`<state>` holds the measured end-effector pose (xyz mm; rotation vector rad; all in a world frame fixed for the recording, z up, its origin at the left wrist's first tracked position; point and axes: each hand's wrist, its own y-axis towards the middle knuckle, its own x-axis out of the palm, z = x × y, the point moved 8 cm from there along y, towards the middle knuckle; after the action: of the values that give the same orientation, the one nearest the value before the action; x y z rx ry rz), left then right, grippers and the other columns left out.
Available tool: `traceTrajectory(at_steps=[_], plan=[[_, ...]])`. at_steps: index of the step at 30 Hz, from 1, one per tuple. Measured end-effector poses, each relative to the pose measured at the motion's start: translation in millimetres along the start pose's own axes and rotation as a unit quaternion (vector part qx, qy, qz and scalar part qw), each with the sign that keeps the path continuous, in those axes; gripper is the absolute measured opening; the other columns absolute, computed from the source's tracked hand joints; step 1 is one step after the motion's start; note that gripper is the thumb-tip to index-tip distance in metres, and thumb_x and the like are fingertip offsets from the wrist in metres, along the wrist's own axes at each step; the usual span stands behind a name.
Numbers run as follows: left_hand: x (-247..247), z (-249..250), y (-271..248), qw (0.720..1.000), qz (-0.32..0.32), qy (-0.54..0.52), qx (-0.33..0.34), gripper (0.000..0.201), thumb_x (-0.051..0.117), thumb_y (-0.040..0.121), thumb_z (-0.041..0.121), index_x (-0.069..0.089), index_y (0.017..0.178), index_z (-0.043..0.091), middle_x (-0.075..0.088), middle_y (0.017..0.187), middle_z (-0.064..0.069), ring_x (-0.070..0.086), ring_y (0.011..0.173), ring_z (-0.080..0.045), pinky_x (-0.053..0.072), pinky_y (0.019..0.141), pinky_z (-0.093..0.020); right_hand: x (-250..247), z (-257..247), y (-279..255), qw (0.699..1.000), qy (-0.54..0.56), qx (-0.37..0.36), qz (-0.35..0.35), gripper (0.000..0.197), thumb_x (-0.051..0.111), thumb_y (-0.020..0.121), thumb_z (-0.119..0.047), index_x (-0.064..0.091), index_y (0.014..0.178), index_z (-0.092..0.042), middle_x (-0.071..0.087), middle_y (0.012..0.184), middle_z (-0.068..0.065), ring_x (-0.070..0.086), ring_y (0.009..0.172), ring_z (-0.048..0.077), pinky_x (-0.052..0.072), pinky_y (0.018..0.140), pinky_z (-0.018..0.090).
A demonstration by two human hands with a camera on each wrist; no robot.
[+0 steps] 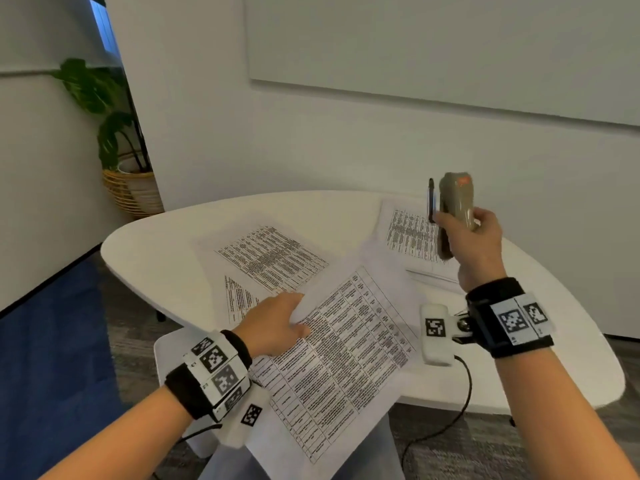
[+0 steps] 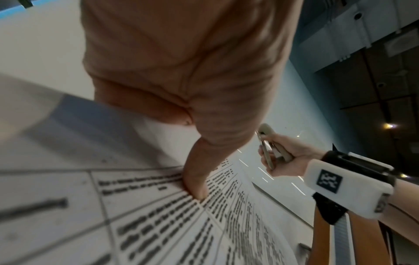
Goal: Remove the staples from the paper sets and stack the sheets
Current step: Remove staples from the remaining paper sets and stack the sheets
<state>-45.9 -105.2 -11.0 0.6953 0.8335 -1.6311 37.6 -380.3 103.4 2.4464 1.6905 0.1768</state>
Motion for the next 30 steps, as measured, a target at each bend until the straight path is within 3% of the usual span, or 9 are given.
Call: traceTrajectory(at_steps=[2, 5, 8, 13, 19, 22, 25, 27, 30], plan=[[5.1, 6.5, -1.3, 1.000, -0.007, 0.007, 0.007, 0.036, 0.061, 0.092, 0.029, 0.051, 0.125, 0.019, 0.064, 0.102, -0.002, 0.060, 0.079, -0.019, 0.053, 0.073, -0.033, 15.0, 3.3, -3.6, 0.999, 0.034, -0.008, -0.007, 0.026, 0.072, 0.081, -0.023, 0.054, 0.099, -0.016, 0.052, 0.074, -0.004, 0.045, 0.058, 0.009, 0.040, 0.052, 0.024], [10.6, 11.4, -4.5, 1.000, -0.016, 0.016, 0.013, 0.034, 0.060, 0.092, 0.028, 0.051, 0.125, 0.019, 0.065, 0.103, -0.001, 0.060, 0.084, -0.020, 0.053, 0.079, -0.036, 29.4, 13.9, -7.4, 0.998, 0.068, 0.002, -0.006, 0.015, 0.064, 0.086, -0.035, 0.055, 0.085, -0.023, 0.049, 0.068, -0.005, 0.044, 0.058, 0.011, 0.039, 0.053, 0.024], [11.6, 13.7, -7.2, 0.999, -0.018, 0.042, 0.020, 0.037, 0.059, 0.093, 0.029, 0.049, 0.128, 0.018, 0.064, 0.110, -0.002, 0.061, 0.098, -0.022, 0.051, 0.087, -0.038, 40.2, 22.6, -10.1, 0.995, 0.099, 0.020, -0.012, 0.019, 0.059, 0.089, -0.040, 0.054, 0.084, -0.023, 0.050, 0.067, -0.002, 0.044, 0.058, 0.014, 0.037, 0.052, 0.027], [12.8, 13.7, -7.4, 0.998, -0.021, 0.065, 0.015, 0.052, 0.058, 0.093, 0.032, 0.039, 0.140, 0.020, 0.055, 0.128, -0.004, 0.055, 0.116, -0.023, 0.046, 0.096, -0.037, 50.7, 36.9, -12.8, 0.995, 0.089, 0.038, -0.035, 0.023, 0.057, 0.088, -0.049, 0.060, 0.093, -0.026, 0.060, 0.084, -0.004, 0.056, 0.077, 0.012, 0.046, 0.073, 0.028], [15.2, 10.9, -3.4, 0.998, -0.013, 0.053, 0.010, 0.057, 0.060, 0.092, 0.034, 0.038, 0.143, 0.021, 0.058, 0.128, -0.003, 0.053, 0.120, -0.022, 0.046, 0.098, -0.038, 55.5, 39.0, -15.7, 0.993, 0.094, 0.048, -0.046, 0.017, 0.058, 0.089, -0.044, 0.059, 0.085, -0.028, 0.059, 0.082, -0.006, 0.054, 0.079, 0.011, 0.043, 0.074, 0.026], [16.0, 12.1, -1.9, 0.999, -0.009, 0.047, 0.012, 0.057, 0.060, 0.092, 0.033, 0.038, 0.143, 0.021, 0.060, 0.124, -0.003, 0.054, 0.119, -0.021, 0.046, 0.097, -0.038, 56.8, 41.0, -16.6, 0.995, 0.080, 0.037, -0.051, 0.018, 0.058, 0.089, -0.042, 0.060, 0.083, -0.025, 0.058, 0.078, -0.004, 0.052, 0.071, 0.010, 0.041, 0.067, 0.024], [16.3, 16.0, -1.6, 0.999, -0.015, 0.050, 0.014, 0.056, 0.060, 0.092, 0.032, 0.039, 0.142, 0.020, 0.058, 0.127, -0.004, 0.053, 0.121, -0.023, 0.045, 0.098, -0.039, 56.8, 42.7, -15.5, 0.998, 0.056, 0.016, -0.035, 0.019, 0.058, 0.091, -0.039, 0.061, 0.081, -0.023, 0.058, 0.075, -0.005, 0.053, 0.067, 0.008, 0.043, 0.061, 0.016], [18.2, 17.5, -1.5, 0.998, -0.023, 0.048, 0.018, 0.049, 0.061, 0.091, 0.031, 0.045, 0.136, 0.020, 0.062, 0.117, -0.004, 0.058, 0.109, -0.024, 0.048, 0.092, -0.040, 55.7, 43.0, -14.9, 0.999, 0.046, 0.001, -0.013, 0.019, 0.058, 0.092, -0.034, 0.061, 0.077, -0.023, 0.059, 0.073, -0.007, 0.053, 0.065, 0.005, 0.043, 0.055, 0.007], [22.1, 15.9, -1.8, 0.998, -0.034, 0.048, 0.012, 0.048, 0.061, 0.091, 0.031, 0.045, 0.135, 0.019, 0.061, 0.120, -0.004, 0.058, 0.109, -0.025, 0.048, 0.092, -0.039, 58.8, 53.3, -12.0, 1.000, 0.026, 0.008, -0.012, 0.018, 0.058, 0.091, -0.034, 0.062, 0.075, -0.025, 0.060, 0.075, -0.008, 0.054, 0.067, 0.005, 0.044, 0.062, 0.013]])
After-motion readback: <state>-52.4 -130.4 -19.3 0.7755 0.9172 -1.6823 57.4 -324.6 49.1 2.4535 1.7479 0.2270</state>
